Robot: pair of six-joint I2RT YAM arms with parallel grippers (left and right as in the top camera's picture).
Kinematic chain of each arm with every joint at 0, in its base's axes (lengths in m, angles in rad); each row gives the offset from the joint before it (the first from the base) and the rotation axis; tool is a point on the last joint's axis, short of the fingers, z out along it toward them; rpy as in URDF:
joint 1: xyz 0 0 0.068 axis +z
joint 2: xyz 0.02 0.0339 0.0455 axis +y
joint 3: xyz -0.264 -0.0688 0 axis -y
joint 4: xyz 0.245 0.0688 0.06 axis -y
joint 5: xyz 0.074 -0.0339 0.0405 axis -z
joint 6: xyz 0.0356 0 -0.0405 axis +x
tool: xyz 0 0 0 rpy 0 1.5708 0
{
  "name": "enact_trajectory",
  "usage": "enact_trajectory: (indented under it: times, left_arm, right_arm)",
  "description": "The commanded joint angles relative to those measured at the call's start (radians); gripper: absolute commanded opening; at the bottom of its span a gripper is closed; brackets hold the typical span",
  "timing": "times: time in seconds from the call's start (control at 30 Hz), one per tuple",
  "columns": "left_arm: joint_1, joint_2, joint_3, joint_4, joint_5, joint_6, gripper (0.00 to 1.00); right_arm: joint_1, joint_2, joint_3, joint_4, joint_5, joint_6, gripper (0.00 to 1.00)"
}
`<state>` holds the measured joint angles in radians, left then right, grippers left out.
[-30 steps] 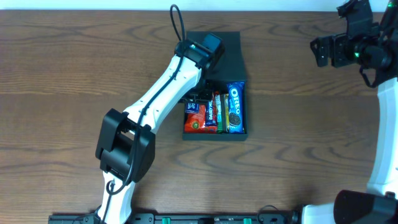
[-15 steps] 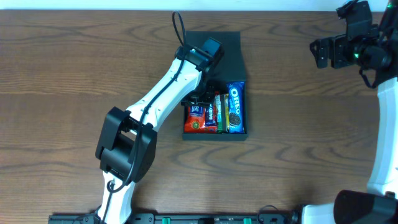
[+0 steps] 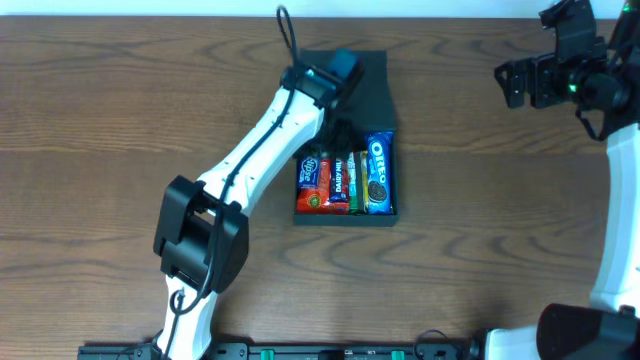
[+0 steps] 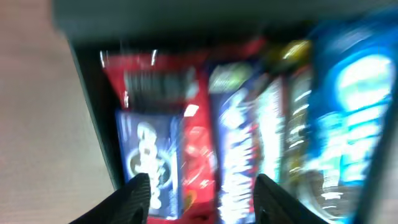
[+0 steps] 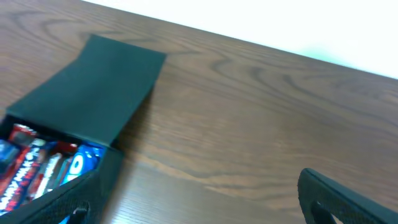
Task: Pack container
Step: 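Carry the Eclipse tin over the box and drop it in, then move both grippers to the box lid's top corners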
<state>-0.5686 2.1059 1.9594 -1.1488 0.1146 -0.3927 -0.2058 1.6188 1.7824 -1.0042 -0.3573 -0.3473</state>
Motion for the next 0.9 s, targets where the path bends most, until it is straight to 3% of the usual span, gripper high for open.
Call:
enact_trajectory:
  times: [0.0, 0.07, 0.17, 0.2, 0.23, 0.27, 0.3, 0.37, 0.5, 0.87]
  left_arm:
    - [0.042, -0.026, 0.111, 0.029, -0.092, -0.003, 0.68]
    - [0.097, -0.026, 0.138, 0.073, -0.096, -0.004, 0.69]
    - [0.208, -0.021, 0.138, 0.132, 0.012, -0.032, 0.68]
    - [0.245, -0.018, 0.138, 0.140, 0.043, -0.048, 0.64]
    - [0.270, -0.015, 0.138, 0.146, 0.058, -0.056, 0.60]
    - [0.304, -0.009, 0.138, 0.156, 0.065, -0.058, 0.49]
    - [0.333, -0.004, 0.138, 0.167, 0.066, -0.057, 0.35]
    - [0.378, 0.011, 0.138, 0.187, 0.063, -0.056, 0.08]
    - [0.440, 0.057, 0.137, 0.202, 0.091, -0.055, 0.06]
    - [0.444, 0.276, 0.137, 0.251, 0.362, -0.043, 0.05]
  right_arm:
    - [-0.010, 0.065, -0.010, 0.008, -0.071, 0.042, 0.99]
    - [-0.010, 0.119, -0.010, 0.013, -0.119, 0.091, 0.99]
    - [-0.008, 0.213, -0.010, 0.027, -0.260, 0.140, 0.99]
    - [-0.003, 0.249, -0.010, 0.037, -0.300, 0.158, 0.97]
    - [0.001, 0.271, -0.010, 0.045, -0.314, 0.172, 0.88]
    - [0.009, 0.301, -0.010, 0.056, -0.317, 0.192, 0.70]
    - [0.019, 0.331, -0.010, 0.071, -0.315, 0.213, 0.44]
    - [0.034, 0.383, -0.010, 0.094, -0.313, 0.269, 0.02]
    - [0.071, 0.495, -0.010, 0.140, -0.313, 0.398, 0.01]
    - [0.185, 0.657, -0.010, 0.180, -0.313, 0.493, 0.01]
